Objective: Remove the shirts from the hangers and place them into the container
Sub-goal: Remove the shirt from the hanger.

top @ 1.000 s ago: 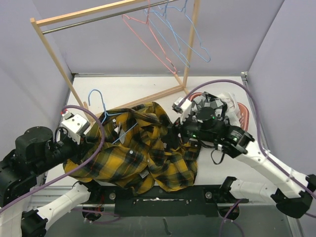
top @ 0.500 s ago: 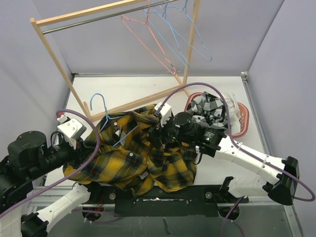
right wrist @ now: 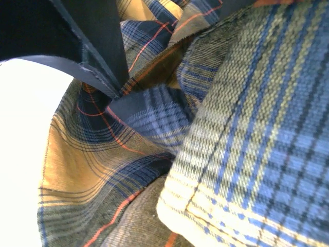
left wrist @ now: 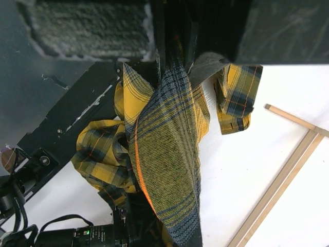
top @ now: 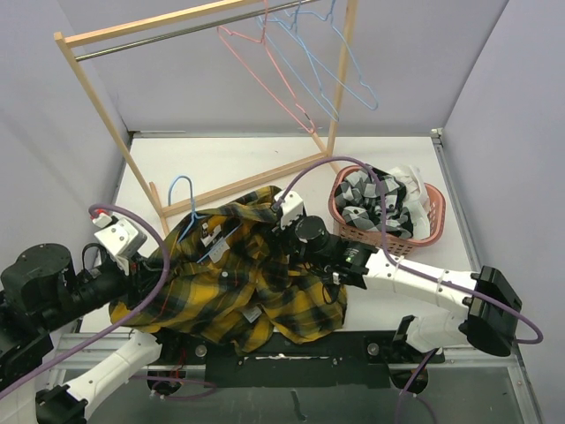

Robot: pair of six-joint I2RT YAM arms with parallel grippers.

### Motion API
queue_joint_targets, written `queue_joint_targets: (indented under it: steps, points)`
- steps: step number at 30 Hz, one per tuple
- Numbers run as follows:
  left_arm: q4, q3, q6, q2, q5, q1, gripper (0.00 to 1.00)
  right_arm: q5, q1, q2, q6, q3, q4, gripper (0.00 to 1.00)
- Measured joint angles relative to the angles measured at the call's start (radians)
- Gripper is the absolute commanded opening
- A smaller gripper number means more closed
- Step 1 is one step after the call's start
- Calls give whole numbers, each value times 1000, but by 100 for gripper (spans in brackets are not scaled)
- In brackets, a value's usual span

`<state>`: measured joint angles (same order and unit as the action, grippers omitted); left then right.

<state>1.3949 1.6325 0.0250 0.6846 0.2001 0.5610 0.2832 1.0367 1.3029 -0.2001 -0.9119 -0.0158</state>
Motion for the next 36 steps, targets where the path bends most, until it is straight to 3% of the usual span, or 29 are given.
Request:
queue_joint_targets:
  steps: [4, 5, 10, 15, 23, 30, 36]
  points:
    - [0, 0, 2, -9, 6, 0, 0, 53, 19, -2, 6, 30, -80, 4]
    - [-1, -2, 2, -12, 6, 0, 0, 58, 19, -2, 8, 35, -95, 0]
    - [-7, -14, 2, -26, 6, 0, 0, 67, 25, -18, 13, 39, -113, 0]
    - [-13, -47, 2, -41, 9, 0, 0, 126, 26, -139, 45, 23, -20, 0]
    - [-23, -136, 6, -85, 78, 0, 0, 279, 23, -296, 180, -209, 111, 0]
    - [-71, -151, -11, -145, 204, 15, 0, 359, 2, -245, 303, -423, 177, 0]
    - [-127, -151, -18, -199, 338, 27, 0, 302, -56, -149, 282, -525, 322, 1]
